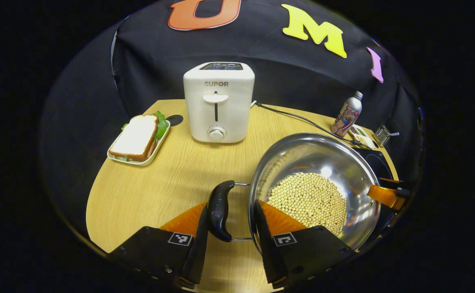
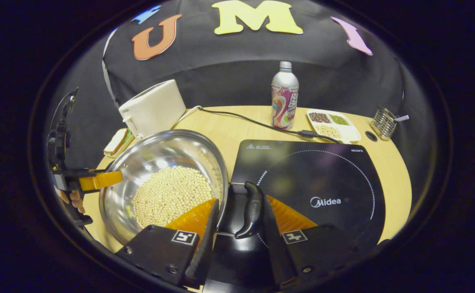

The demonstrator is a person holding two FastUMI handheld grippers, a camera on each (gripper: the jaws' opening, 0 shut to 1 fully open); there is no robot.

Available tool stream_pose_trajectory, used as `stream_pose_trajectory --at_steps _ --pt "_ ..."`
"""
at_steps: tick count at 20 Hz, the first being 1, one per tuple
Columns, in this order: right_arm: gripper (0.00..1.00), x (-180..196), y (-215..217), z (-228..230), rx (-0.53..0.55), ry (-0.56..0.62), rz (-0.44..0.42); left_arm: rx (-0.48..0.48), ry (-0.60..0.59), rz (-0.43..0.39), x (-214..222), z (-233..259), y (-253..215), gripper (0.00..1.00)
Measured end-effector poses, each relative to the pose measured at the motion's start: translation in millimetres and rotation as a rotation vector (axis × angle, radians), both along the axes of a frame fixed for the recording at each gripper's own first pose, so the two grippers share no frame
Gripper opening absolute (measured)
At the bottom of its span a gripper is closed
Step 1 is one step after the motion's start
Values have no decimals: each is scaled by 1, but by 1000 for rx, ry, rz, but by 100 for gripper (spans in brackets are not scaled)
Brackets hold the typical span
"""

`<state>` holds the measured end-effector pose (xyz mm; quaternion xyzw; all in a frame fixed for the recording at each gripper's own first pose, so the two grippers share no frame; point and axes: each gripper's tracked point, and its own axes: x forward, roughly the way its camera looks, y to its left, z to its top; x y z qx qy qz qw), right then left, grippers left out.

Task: First push the handle of the pot to place it horizontally, then grasp the pot with both hands and set it on the induction cooktop.

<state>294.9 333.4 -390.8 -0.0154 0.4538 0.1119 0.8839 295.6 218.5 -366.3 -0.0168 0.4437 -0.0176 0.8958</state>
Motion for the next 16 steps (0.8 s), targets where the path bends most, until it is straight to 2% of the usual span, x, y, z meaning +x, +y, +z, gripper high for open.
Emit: stream_pose_trajectory --at_steps 1,2,3,4,5,6,10,13,16 --pt "56 -1 0 -1 -5 11 7 17 11 -2 -3 0 0 57" --pt "55 -3 0 0 -5 22 15 28 18 4 -6 2 0 57" --pt "53 -5 0 1 -2 34 28 38 18 10 -8 7 0 66" --pt "56 -11 1 3 4 48 33 49 9 11 -11 14 0 57" --pt "53 -14 1 7 14 53 34 60 2 9 -14 21 1 66" --pt "53 -15 2 14 16 48 42 71 -6 5 -18 27 0 57" --pt "55 -20 -1 51 31 14 60 83 -35 8 -33 67 -1 57" --pt "53 -26 -7 86 42 -9 75 85 -66 15 -40 102 -9 57" --pt "53 -33 -21 121 30 -10 86 87 -54 20 -48 133 -23 57"
